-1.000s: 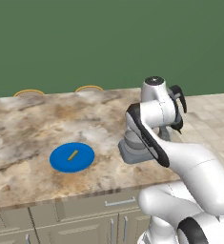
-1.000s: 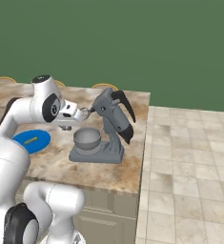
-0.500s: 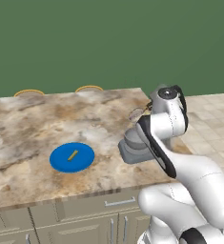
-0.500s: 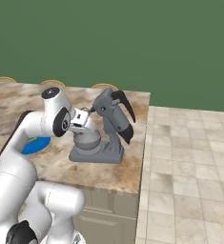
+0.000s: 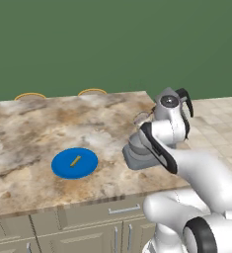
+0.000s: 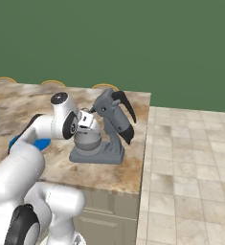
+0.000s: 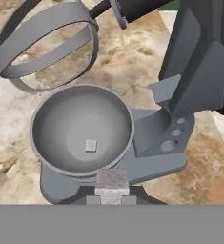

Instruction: Add butter and sugar cubes to the stand mixer bowl and then turn on the stand mixer to begin making frosting.

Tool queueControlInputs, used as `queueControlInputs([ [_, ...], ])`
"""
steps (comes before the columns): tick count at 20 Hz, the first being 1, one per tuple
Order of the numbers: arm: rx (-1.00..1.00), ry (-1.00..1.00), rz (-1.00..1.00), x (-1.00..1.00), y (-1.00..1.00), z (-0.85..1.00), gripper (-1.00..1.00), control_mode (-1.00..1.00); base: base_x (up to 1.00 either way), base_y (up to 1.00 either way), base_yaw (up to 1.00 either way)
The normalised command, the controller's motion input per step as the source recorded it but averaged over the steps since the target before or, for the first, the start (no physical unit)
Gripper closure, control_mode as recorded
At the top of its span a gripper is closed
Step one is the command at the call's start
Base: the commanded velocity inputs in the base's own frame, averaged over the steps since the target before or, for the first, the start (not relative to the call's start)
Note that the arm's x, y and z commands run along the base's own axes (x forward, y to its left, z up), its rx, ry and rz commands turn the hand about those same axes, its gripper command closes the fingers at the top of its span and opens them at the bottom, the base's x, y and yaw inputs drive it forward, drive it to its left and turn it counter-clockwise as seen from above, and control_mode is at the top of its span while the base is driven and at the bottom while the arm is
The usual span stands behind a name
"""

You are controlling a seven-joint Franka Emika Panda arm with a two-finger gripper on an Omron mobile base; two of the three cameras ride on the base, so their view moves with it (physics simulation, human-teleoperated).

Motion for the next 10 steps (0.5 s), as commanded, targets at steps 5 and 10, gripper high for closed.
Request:
queueControlInputs([
  [5, 0.01, 0.0, 0.0, 0.37, 0.01, -0.35, 1.0, -1.0, 0.0, 0.0, 0.0],
  [10, 0.0, 0.0, 0.0, 0.01, 0.0, -0.63, 1.0, -1.0, 0.0, 0.0, 0.0],
])
